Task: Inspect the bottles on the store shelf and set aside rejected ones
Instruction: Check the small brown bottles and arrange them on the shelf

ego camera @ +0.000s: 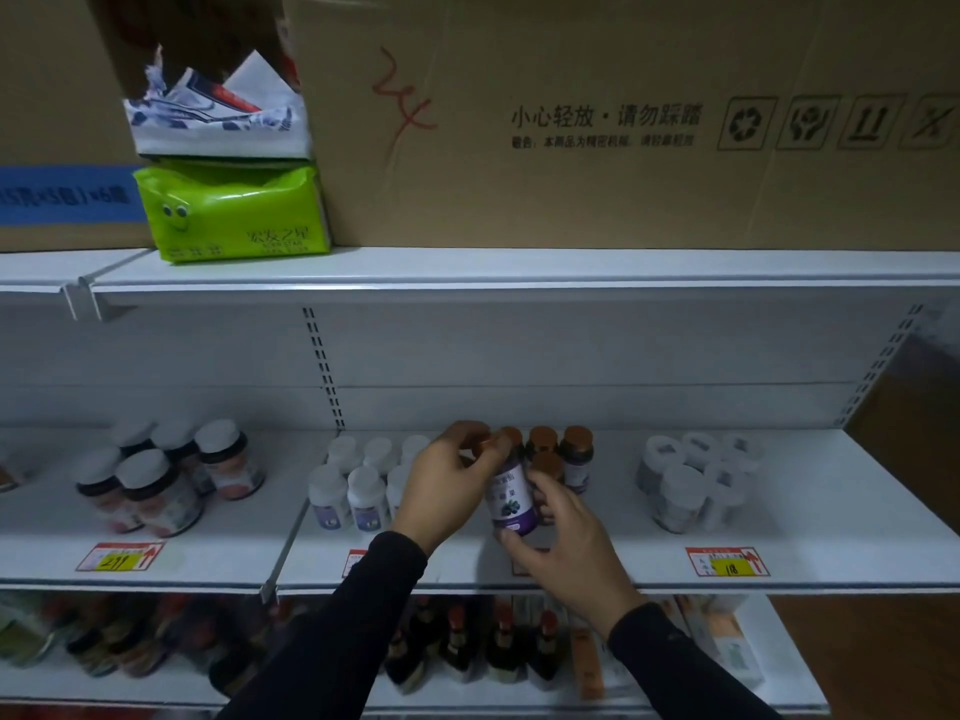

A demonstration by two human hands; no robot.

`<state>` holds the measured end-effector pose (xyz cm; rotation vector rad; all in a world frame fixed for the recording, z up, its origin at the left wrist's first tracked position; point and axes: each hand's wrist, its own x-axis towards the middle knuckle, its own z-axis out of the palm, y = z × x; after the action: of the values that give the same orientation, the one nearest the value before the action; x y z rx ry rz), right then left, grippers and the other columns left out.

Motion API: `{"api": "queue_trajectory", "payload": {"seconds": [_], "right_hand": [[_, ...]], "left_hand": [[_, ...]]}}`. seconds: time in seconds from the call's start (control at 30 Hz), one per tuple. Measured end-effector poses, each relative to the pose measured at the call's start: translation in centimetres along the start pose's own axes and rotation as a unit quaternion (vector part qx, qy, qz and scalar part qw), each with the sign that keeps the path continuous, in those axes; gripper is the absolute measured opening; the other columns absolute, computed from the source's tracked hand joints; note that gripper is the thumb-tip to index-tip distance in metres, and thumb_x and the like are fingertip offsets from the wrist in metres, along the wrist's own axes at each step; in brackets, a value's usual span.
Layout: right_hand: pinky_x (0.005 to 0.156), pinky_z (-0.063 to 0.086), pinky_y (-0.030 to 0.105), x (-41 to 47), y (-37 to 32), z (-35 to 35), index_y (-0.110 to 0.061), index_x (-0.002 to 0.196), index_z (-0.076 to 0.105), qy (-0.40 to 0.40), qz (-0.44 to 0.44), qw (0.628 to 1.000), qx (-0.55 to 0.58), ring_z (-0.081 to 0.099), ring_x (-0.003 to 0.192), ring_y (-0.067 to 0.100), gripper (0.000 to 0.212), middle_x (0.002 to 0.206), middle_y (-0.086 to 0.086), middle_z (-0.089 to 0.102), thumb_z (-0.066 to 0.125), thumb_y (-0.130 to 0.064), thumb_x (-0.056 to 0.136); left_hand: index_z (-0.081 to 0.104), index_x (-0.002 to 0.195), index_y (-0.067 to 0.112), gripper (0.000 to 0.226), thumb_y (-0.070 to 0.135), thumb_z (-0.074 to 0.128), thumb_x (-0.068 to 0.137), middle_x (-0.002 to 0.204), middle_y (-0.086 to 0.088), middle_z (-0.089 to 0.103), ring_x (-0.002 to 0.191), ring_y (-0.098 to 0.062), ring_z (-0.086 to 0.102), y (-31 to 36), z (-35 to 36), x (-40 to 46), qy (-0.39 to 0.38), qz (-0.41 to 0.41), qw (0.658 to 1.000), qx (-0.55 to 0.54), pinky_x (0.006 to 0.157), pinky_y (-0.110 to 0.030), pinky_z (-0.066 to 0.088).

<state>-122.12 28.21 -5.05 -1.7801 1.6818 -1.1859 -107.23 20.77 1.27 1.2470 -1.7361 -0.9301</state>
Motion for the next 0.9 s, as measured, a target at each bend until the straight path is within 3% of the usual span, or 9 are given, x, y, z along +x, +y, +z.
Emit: {"api": "queue_trajectory", "payload": {"seconds": [0.1,0.3,0.43,0.57,0.67,0.8,0.9], "right_hand": [[0.090,0.050,0.021,-0.1,0.1,0.0,-0.035,0.139,0.042,0.001,0.005,1.000,-0.006,0.055,0.105,-0.002,0.065,0.125,-0.014,0.056,0.071,-0.043,0.082],[0.089,0.049,0.017,0.2,-0.2,0.0,-0.033,0.143,0.040,-0.020,-0.004,1.000,0.008,0.056,0.103,-0.004,0.055,0.125,-0.009,0.057,0.061,-0.040,0.092],[0.093,0.050,0.023,0.6,-0.5,0.3,-0.034,0.143,0.039,-0.013,-0.008,0.999,0.031,0.057,0.108,-0.002,0.063,0.127,-0.010,0.051,0.061,-0.049,0.086],[0.094,0.047,0.015,1.1,-1.0,0.2,-0.032,0.142,0.040,0.004,0.001,1.000,0.021,0.052,0.111,-0.005,0.076,0.125,-0.011,0.044,0.075,-0.049,0.077],[0.091,0.043,0.008,1.0,-1.1,0.2,-0.031,0.141,0.041,0.015,-0.001,1.000,0.019,0.049,0.111,-0.011,0.073,0.124,-0.011,0.045,0.075,-0.045,0.078],[0.095,0.048,0.022,0.9,-0.7,0.2,-0.031,0.143,0.041,0.015,-0.003,1.000,0.007,0.052,0.111,-0.002,0.070,0.124,-0.010,0.050,0.059,-0.057,0.081],[0.096,0.049,0.029,0.8,-0.6,0.3,-0.029,0.146,0.040,0.002,-0.002,1.000,-0.003,0.053,0.112,0.002,0.073,0.125,-0.010,0.051,0.050,-0.063,0.082]], "left_hand": [[0.066,0.111,0.021,0.025,0.037,0.063,0.092,0.105,0.008,0.068,0.098,-0.005,0.063,0.0,-0.1,0.1,-0.027,-0.015,0.999,-0.040,0.083,-0.022,0.052],[0.063,0.116,0.020,0.023,0.024,0.063,0.093,0.112,-0.004,0.068,0.103,-0.018,0.066,-0.4,-0.3,1.0,-0.061,-0.077,0.984,-0.150,0.090,-0.036,0.055],[0.063,0.115,0.012,0.026,0.019,0.067,0.091,0.107,-0.008,0.071,0.092,-0.017,0.069,-0.2,-0.2,1.3,-0.036,-0.123,0.968,-0.215,0.069,-0.025,0.054],[0.065,0.108,0.009,0.022,0.018,0.069,0.089,0.099,-0.008,0.073,0.080,-0.013,0.068,0.3,0.0,1.2,-0.021,-0.133,0.958,-0.252,0.066,-0.024,0.054],[0.068,0.099,0.011,0.010,0.016,0.067,0.090,0.087,-0.001,0.075,0.074,-0.009,0.069,0.6,0.0,1.0,-0.037,-0.126,0.956,-0.261,0.063,-0.020,0.053],[0.069,0.101,0.014,0.012,0.021,0.061,0.094,0.096,-0.002,0.076,0.087,-0.014,0.070,0.4,-0.1,0.9,-0.069,-0.134,0.955,-0.255,0.072,-0.027,0.054],[0.067,0.107,0.015,0.015,0.020,0.060,0.095,0.100,-0.003,0.075,0.089,-0.014,0.070,0.2,-0.3,0.9,-0.067,-0.139,0.955,-0.253,0.071,-0.027,0.053]]}}
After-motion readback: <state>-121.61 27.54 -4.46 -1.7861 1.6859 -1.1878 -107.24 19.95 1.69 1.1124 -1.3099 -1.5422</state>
